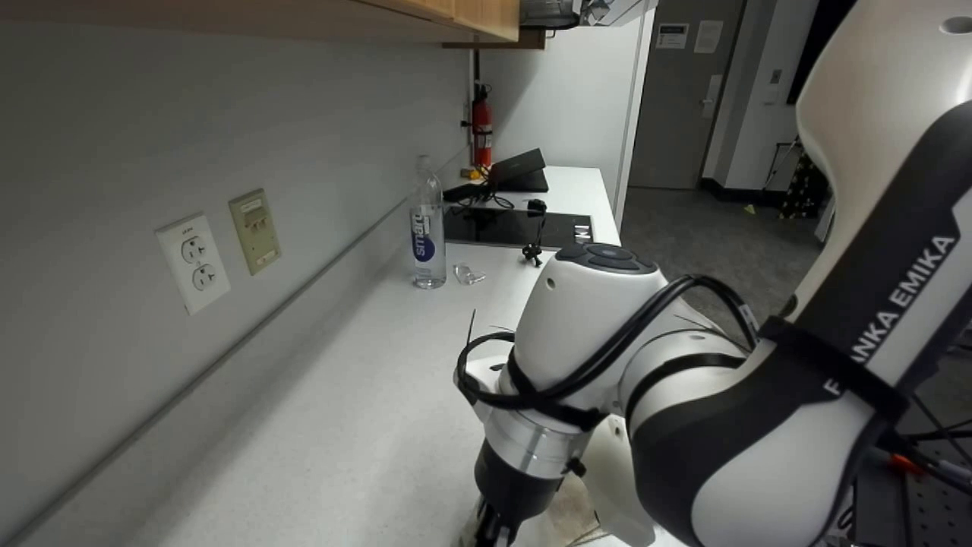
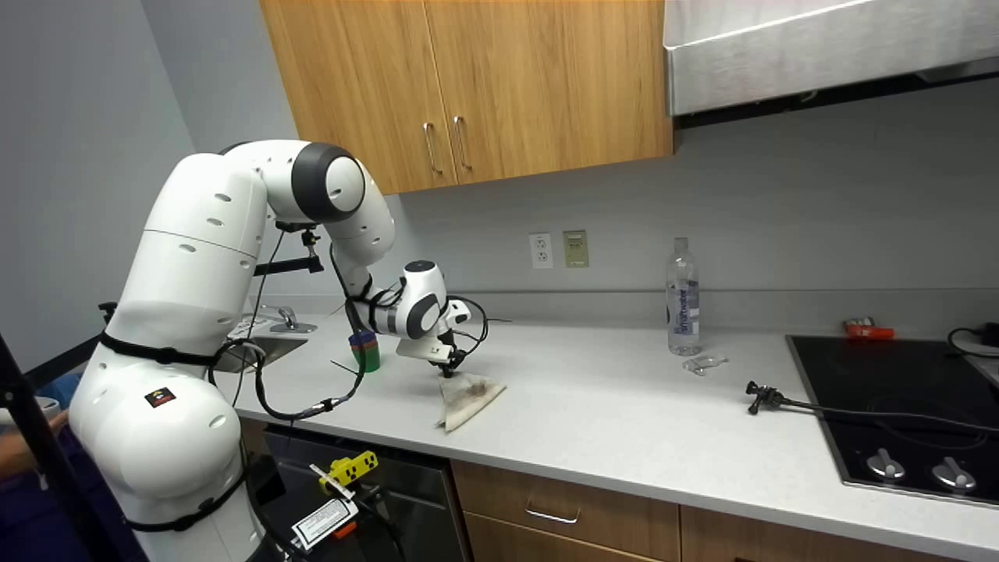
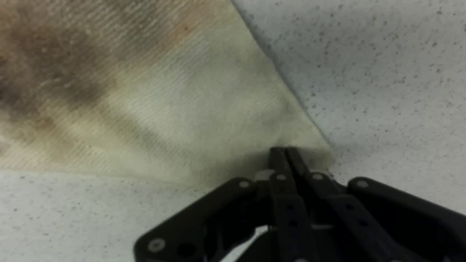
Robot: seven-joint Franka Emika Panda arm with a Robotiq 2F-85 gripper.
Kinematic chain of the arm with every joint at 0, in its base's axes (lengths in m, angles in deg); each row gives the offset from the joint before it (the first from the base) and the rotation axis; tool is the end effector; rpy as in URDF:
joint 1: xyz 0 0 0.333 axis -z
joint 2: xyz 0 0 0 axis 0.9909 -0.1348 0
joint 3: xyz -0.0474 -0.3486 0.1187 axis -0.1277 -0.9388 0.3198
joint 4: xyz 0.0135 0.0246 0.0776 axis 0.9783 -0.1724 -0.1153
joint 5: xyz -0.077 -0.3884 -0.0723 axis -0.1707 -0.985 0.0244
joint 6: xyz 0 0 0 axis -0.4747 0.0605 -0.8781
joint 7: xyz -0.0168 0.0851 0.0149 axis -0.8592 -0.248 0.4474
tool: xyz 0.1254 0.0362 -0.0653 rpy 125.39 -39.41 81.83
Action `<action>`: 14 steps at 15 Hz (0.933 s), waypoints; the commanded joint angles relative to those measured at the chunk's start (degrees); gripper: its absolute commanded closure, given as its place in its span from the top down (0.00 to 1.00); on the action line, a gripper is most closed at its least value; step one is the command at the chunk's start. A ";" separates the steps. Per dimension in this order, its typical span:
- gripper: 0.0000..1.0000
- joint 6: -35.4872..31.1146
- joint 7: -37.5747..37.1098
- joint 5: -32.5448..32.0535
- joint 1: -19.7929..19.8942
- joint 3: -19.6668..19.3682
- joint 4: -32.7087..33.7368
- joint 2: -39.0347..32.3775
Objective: Unfold the towel
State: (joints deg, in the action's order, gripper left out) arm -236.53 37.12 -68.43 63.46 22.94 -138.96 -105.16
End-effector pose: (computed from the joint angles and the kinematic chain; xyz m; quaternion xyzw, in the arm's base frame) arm 0.5277 0.3626 0.1667 -0.9442 -0.2897 -0.1144 0.1074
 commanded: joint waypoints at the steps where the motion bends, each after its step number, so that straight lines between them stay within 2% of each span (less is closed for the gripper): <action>1: 0.37 -2.07 -2.11 0.23 -0.54 -0.07 -0.02 -0.57; 9: 0.98 -3.26 -5.23 0.53 -2.22 -0.48 0.34 -1.95; 11: 1.00 -4.18 -5.93 0.55 -2.35 -0.83 0.17 -2.67; 12: 0.94 -4.66 -6.18 0.61 -2.28 -0.90 0.12 -3.01; 13: 0.75 -5.08 -6.41 0.84 -2.01 -0.80 0.08 -3.47; 14: 0.73 -5.53 -6.58 0.87 -1.95 -0.94 0.02 -3.76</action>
State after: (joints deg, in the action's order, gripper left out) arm -239.57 31.74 -68.39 61.89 22.79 -139.01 -107.06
